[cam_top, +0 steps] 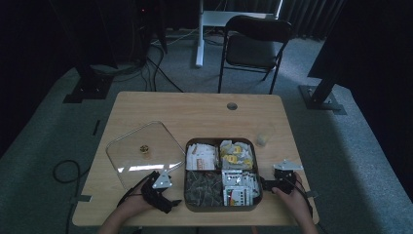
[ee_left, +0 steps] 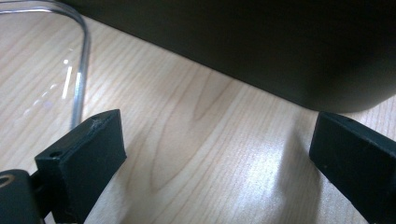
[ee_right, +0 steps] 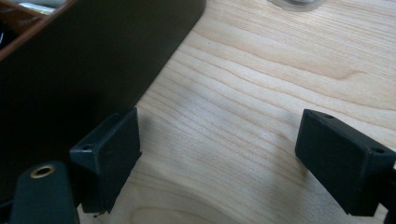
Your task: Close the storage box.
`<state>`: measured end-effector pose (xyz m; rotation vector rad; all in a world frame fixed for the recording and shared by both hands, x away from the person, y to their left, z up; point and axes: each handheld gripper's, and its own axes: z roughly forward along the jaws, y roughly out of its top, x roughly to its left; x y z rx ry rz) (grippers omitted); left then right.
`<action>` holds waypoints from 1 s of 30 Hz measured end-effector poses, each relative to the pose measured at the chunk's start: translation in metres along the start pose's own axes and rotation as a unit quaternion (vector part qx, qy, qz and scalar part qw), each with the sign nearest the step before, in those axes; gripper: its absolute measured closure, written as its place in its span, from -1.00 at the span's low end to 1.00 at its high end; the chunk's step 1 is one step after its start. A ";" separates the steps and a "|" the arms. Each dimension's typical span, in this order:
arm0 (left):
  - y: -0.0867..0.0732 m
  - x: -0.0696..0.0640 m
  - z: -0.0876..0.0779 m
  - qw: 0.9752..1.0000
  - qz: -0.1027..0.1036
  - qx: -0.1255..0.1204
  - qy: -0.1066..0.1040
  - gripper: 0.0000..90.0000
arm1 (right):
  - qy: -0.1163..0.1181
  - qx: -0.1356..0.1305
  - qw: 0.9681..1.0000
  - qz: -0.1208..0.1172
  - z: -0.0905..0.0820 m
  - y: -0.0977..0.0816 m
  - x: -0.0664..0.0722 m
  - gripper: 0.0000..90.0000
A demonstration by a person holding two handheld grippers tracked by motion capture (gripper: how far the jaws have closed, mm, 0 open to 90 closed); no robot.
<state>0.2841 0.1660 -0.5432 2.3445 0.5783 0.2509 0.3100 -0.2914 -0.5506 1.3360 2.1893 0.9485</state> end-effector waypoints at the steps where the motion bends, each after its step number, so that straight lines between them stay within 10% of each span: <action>1: 0.000 0.001 -0.001 1.000 -0.001 -0.001 0.001 -0.92 | 0.000 0.000 1.000 0.000 0.000 0.000 0.000 -0.70; 30: -0.005 0.033 -0.032 0.994 -0.070 -0.038 0.074 -0.90 | -0.001 0.001 1.000 0.001 0.000 0.000 0.000 -0.71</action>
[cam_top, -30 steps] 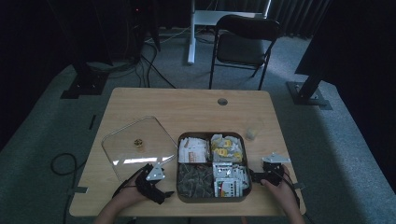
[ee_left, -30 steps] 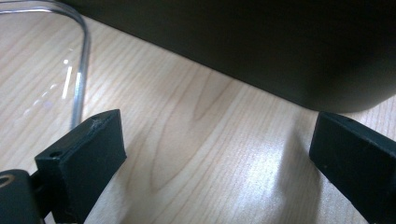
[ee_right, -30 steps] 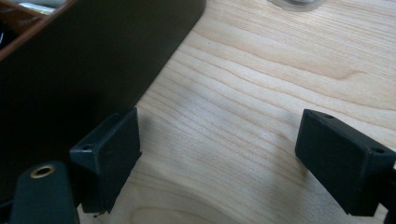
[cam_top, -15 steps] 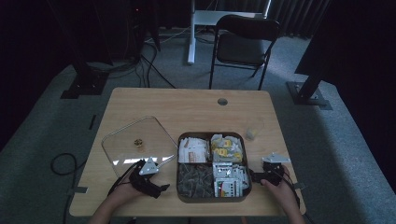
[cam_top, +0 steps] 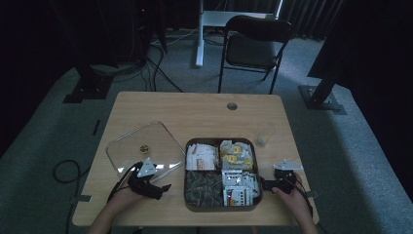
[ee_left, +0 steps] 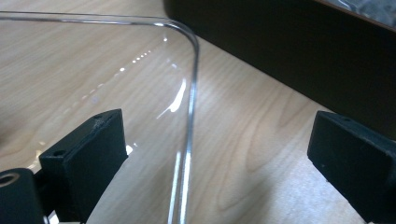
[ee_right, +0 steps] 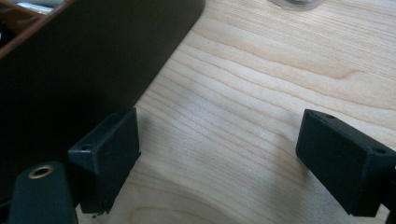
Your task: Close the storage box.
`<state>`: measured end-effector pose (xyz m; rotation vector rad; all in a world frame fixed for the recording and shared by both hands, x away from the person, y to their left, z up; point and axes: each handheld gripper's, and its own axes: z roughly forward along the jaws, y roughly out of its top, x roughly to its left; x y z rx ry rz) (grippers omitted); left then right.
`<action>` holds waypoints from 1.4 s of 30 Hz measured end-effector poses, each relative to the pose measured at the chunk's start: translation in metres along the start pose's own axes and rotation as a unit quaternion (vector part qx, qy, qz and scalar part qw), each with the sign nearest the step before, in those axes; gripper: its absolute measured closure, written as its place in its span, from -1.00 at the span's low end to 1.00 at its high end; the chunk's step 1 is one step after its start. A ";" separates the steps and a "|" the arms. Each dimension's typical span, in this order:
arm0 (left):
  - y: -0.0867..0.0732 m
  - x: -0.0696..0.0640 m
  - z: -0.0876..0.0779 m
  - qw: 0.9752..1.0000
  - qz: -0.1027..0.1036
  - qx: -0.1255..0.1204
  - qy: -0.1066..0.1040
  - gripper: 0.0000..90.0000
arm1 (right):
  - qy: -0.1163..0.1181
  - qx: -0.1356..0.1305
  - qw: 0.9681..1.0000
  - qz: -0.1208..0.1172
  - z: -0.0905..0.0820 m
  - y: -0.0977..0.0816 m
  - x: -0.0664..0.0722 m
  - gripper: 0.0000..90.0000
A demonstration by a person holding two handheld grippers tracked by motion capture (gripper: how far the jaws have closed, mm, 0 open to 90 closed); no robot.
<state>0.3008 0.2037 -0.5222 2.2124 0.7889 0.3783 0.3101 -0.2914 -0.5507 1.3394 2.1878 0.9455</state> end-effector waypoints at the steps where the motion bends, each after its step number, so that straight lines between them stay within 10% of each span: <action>1: 0.000 0.002 -0.001 1.000 -0.004 -0.003 0.003 -0.90 | 0.000 0.000 1.000 0.000 0.000 0.000 0.000 -0.71; 28: -0.005 0.038 -0.005 0.991 -0.071 -0.017 0.112 -0.90 | 0.000 0.000 1.000 0.000 0.000 0.000 0.000 -0.71; 42: -0.001 0.054 0.005 0.987 -0.098 -0.015 0.126 -0.90 | 0.000 0.000 1.000 0.000 0.000 0.000 0.000 -0.71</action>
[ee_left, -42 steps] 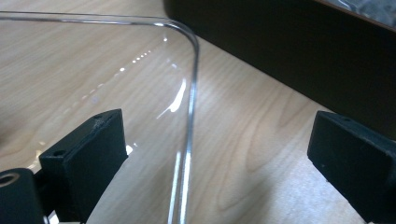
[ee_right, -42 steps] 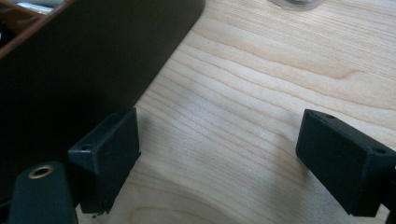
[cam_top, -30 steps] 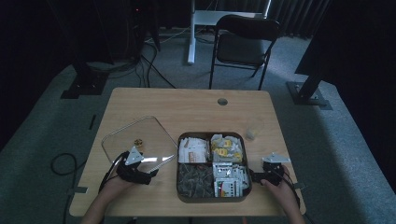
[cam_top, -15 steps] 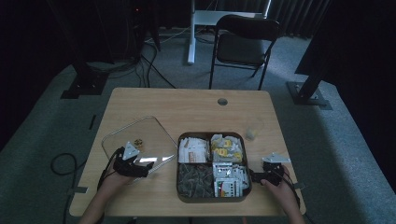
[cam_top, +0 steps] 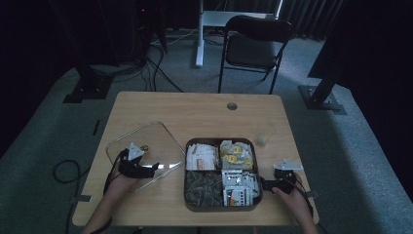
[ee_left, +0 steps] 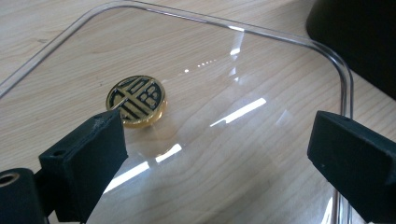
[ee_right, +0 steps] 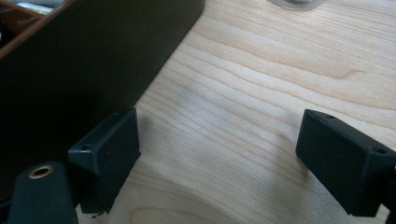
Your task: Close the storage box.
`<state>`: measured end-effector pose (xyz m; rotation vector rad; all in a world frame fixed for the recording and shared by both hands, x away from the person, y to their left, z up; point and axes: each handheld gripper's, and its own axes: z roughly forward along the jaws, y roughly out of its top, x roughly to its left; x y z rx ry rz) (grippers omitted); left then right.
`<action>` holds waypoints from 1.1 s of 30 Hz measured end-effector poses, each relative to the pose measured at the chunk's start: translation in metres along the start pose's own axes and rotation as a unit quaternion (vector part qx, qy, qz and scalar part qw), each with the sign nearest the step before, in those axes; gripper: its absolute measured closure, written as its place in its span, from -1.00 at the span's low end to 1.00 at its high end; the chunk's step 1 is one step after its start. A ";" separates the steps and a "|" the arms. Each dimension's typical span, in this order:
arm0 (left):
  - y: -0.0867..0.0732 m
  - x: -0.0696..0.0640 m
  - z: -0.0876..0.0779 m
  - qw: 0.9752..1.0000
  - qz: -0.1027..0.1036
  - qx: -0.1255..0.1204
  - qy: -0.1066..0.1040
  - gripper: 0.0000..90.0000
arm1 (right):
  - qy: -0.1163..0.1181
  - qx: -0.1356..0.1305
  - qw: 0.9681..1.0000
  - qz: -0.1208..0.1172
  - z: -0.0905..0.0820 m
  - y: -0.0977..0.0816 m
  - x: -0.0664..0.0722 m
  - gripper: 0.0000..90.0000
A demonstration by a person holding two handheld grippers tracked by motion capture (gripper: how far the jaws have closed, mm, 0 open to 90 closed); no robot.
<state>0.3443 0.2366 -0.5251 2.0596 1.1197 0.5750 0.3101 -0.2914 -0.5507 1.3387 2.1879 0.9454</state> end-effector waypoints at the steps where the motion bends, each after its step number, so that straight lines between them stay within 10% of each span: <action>1: 0.001 0.000 0.001 1.000 0.002 0.002 0.004 -0.90 | 0.000 0.000 1.000 0.000 0.000 0.000 0.000 -0.71; 24: 0.007 0.015 0.023 0.999 -0.027 0.010 0.026 -0.87 | 0.000 0.000 1.000 0.000 0.000 0.000 0.000 -0.71; 33: 0.010 0.020 0.027 0.997 -0.045 0.015 0.059 -0.50 | 0.000 0.000 1.000 0.000 0.000 0.000 0.000 -0.71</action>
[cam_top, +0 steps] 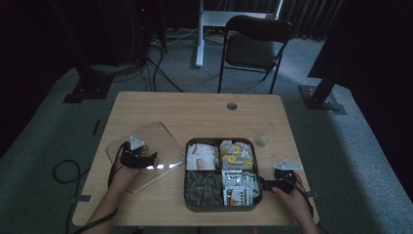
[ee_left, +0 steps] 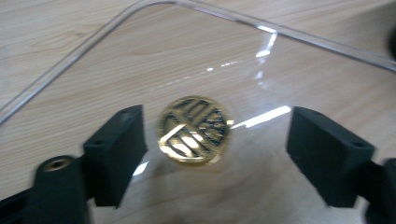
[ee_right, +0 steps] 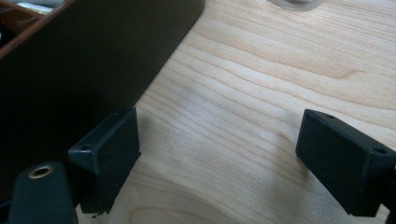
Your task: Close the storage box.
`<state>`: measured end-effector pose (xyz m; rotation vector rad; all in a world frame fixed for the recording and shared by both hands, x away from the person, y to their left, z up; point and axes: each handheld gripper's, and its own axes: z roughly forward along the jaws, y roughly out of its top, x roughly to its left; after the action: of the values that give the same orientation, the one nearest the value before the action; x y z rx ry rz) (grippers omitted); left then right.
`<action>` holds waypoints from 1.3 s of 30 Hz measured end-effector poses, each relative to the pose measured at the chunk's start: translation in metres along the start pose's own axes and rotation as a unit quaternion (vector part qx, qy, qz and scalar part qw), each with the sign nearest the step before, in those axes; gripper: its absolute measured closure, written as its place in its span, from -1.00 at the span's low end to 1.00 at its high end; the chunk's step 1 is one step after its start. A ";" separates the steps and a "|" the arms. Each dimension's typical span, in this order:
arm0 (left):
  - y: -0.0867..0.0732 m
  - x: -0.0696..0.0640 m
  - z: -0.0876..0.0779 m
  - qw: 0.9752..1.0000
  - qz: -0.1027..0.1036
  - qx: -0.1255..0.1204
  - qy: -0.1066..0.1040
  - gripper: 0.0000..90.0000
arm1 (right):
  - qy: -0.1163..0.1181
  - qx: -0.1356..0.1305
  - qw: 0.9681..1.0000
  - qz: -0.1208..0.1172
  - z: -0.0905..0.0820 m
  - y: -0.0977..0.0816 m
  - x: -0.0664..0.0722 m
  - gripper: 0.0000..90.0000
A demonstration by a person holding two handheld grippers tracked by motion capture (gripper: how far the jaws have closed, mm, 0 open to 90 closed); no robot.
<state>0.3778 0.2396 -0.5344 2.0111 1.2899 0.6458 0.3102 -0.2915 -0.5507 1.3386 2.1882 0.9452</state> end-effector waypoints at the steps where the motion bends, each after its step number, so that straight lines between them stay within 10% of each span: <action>1: 0.000 0.000 0.001 1.000 0.000 0.000 0.001 -0.44 | 0.000 0.000 1.000 0.000 0.000 0.000 0.000 -0.71; 12: 0.000 -0.002 0.002 0.999 -0.014 -0.004 0.038 0.29 | 0.000 0.000 1.000 0.000 0.000 0.000 0.000 -0.71; 39: 0.027 0.005 -0.039 0.999 -0.015 -0.031 0.035 0.31 | 0.000 0.000 1.000 0.000 0.000 0.000 0.000 -0.71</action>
<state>0.3681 0.2463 -0.4881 1.9310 1.3211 0.7400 0.3102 -0.2915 -0.5507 1.3385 2.1881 0.9452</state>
